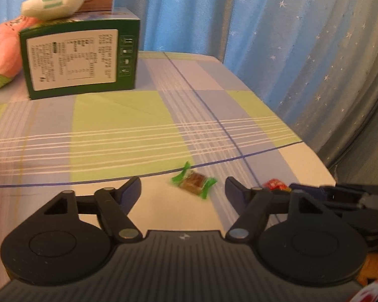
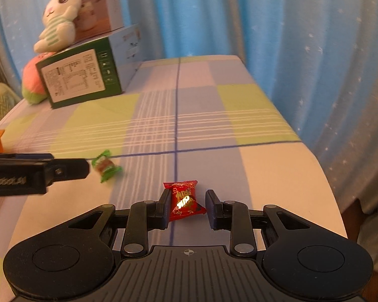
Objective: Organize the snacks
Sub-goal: 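Grasp the red candy with the right tool while the left tool grasps the green candy, then carry the green and red candies over the orange tray with both tools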
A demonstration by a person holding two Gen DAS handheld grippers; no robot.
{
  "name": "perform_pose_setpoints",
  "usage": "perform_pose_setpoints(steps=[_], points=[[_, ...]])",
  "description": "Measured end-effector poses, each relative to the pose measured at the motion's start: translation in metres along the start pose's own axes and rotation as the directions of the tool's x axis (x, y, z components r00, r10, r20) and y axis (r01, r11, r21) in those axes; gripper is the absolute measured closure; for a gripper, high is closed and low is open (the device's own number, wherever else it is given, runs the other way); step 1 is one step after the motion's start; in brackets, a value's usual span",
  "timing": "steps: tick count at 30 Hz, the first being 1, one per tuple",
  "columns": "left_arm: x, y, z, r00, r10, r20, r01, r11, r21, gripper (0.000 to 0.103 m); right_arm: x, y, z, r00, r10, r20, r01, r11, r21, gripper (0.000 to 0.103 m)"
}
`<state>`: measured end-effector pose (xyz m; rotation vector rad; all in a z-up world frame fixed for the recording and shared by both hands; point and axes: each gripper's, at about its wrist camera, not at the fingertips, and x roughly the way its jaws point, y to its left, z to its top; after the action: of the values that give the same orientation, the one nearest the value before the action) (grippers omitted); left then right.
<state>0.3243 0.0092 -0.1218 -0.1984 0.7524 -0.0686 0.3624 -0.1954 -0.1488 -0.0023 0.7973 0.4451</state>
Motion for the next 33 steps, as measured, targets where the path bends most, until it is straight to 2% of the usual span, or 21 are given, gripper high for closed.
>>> perform_pose_setpoints(steps=[3, 9, 11, 14, 17, 18, 22, 30, 33], points=[[0.013, -0.005, -0.002, 1.000, -0.026, -0.011, 0.026, 1.000, 0.001, 0.047, -0.001, -0.006, -0.001, 1.000, -0.014, 0.011, 0.014, 1.000, 0.014, 0.074], [0.031, -0.012, -0.008, 0.997, -0.075, 0.001, 0.075, 0.996, -0.038, 0.053, -0.003, -0.008, 0.000, 0.999, -0.014, 0.034, 0.014, 1.000, 0.026, 0.074], [0.034, -0.014, -0.007, 0.998, -0.065, 0.015, 0.066, 0.997, -0.034, 0.055, -0.003, -0.007, 0.000, 0.999, -0.012, 0.037, 0.011, 1.000, 0.021, 0.074], [0.037, -0.015, -0.005, 0.999, -0.044, 0.019, 0.044, 0.998, -0.033, 0.064, -0.003, -0.007, -0.001, 0.999, -0.014, 0.041, 0.013, 1.000, 0.023, 0.074], [0.038, -0.017, -0.003, 1.000, -0.001, 0.014, 0.001, 1.000, 0.007, 0.077, -0.002, -0.007, -0.001, 0.999, -0.015, 0.042, 0.014, 1.000, 0.022, 0.074], [0.038, -0.019, -0.004, 1.000, 0.018, 0.013, -0.018, 0.999, 0.029, 0.084, -0.002, -0.007, -0.001, 0.999, -0.014, 0.043, 0.013, 1.000, 0.021, 0.074], [0.031, -0.022, -0.007, 0.999, 0.049, -0.005, -0.049, 0.995, 0.090, 0.085, -0.004, -0.006, -0.001, 0.999, -0.005, 0.041, 0.003, 0.999, 0.032, 0.074], [-0.016, -0.021, -0.023, 0.999, 0.042, -0.025, -0.040, 0.995, 0.087, 0.085, -0.030, 0.008, 0.000, 0.998, 0.035, 0.055, -0.038, 0.998, 0.049, 0.074], [-0.044, -0.016, -0.029, 0.999, 0.038, -0.023, -0.037, 0.998, 0.050, 0.085, -0.049, 0.016, -0.003, 0.997, 0.045, 0.065, -0.049, 0.997, 0.057, 0.074]])
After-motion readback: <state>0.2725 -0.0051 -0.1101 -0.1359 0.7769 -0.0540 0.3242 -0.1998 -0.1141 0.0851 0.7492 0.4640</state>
